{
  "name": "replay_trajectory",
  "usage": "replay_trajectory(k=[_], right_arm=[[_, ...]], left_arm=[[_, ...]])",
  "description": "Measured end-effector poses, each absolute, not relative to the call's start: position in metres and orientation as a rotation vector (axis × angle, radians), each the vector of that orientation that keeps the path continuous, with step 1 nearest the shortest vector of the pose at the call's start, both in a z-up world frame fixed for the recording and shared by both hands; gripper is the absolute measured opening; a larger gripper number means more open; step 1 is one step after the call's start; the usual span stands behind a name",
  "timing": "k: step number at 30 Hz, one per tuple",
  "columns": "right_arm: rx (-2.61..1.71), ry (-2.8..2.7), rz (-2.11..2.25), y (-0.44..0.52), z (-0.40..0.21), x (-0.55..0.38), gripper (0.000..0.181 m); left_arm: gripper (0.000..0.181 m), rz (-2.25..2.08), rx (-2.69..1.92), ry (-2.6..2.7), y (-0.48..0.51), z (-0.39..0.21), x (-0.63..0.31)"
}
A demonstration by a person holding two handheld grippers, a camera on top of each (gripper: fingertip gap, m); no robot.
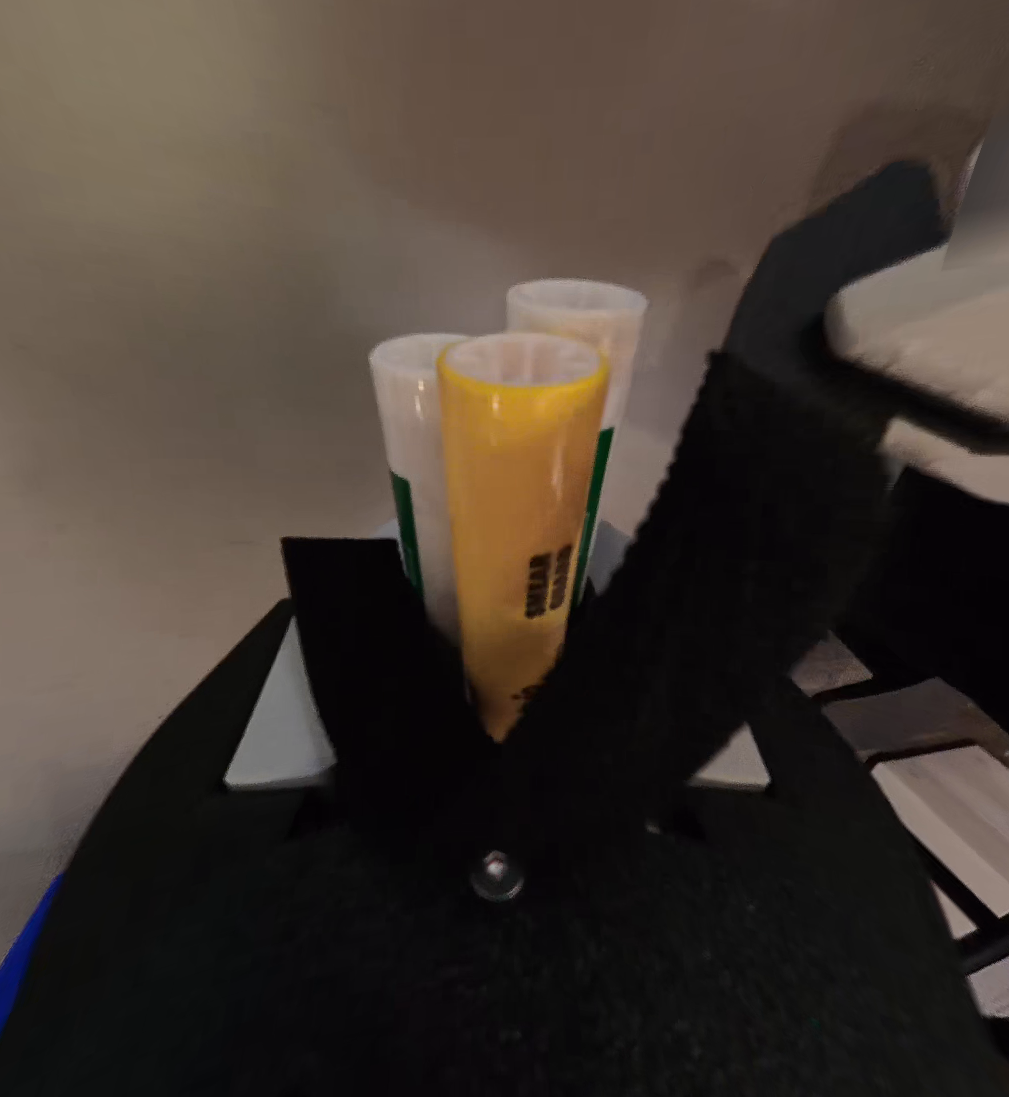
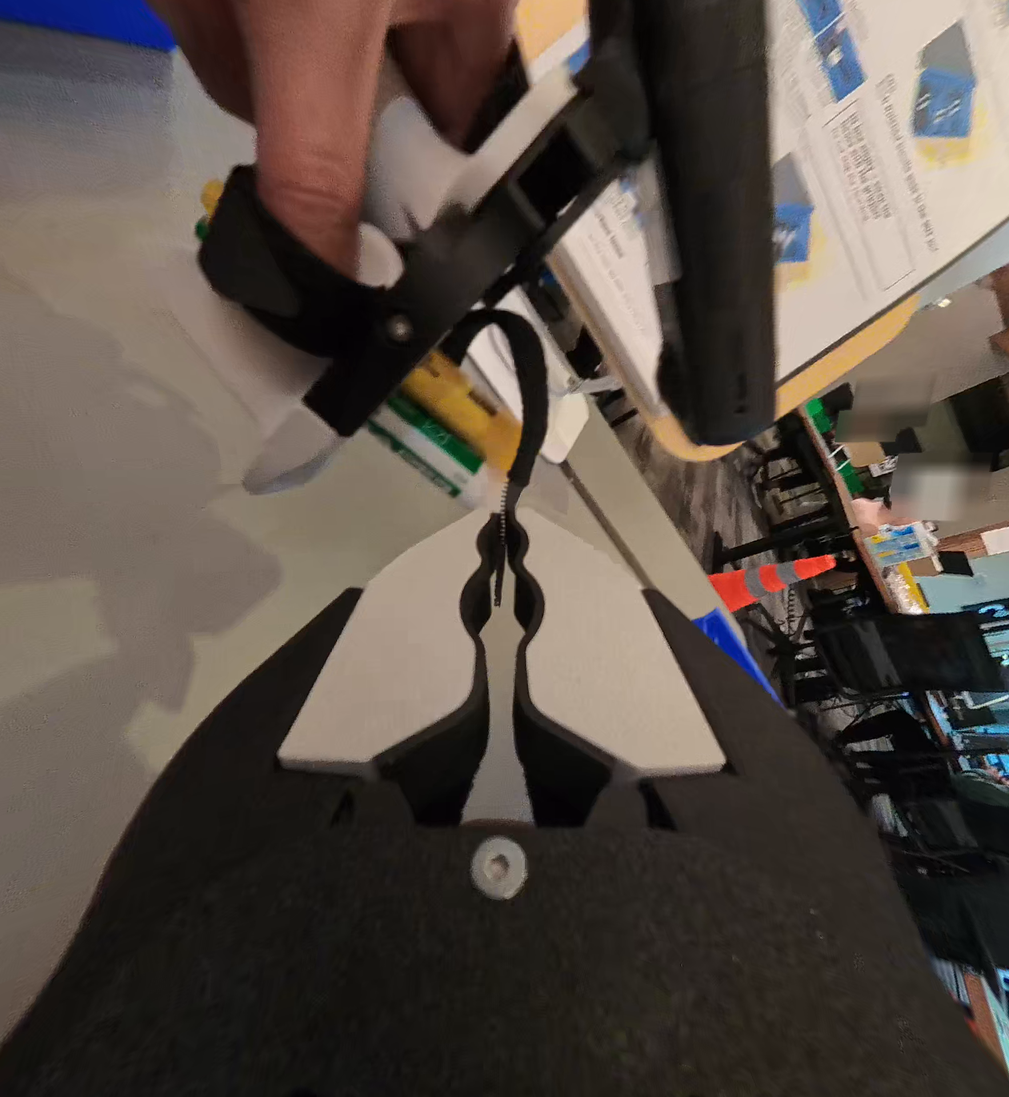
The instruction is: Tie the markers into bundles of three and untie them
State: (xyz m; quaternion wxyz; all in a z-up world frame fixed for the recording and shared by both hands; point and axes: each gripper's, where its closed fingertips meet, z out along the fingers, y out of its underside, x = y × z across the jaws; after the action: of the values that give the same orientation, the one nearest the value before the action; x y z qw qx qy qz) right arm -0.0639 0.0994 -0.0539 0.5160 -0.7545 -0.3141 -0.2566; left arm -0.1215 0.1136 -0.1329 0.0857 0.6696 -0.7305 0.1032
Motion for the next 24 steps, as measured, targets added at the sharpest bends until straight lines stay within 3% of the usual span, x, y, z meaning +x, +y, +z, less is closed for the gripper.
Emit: replay_trajectory(k=[1,3,4,12,24], right_arm=[[-1.841,-0.755,-0.617,0.100,-0.059,-0.065,0.001],[-1.898,-0.748,-0.578,0.100,-0.068,-0.068,0.001],[-1.907,-0.743,-0.551,0.100,-0.070,-0.072,0.001],[-1.917,-0.725,-0.339,0.096,-0.071,-0.092,0.003],[-1.937,-0.721,-0.021,0.088,-0.074,-0.108,0.022]], left_arm=[[0.107,0.286,2.022,-2.167,0.117,-0.133,-0.122],[0.106,0.256,2.054,-2.158,0.123,-0.133,-0.122],[0.041,0.257,2.062,-2.154,0.124,-0.133,-0.121],[0.041,0.245,2.054,-2.178,0.126,-0.129,-0.120],[0.041,0.287,2.043,-2.187,0.122,-0.128,-0.122]])
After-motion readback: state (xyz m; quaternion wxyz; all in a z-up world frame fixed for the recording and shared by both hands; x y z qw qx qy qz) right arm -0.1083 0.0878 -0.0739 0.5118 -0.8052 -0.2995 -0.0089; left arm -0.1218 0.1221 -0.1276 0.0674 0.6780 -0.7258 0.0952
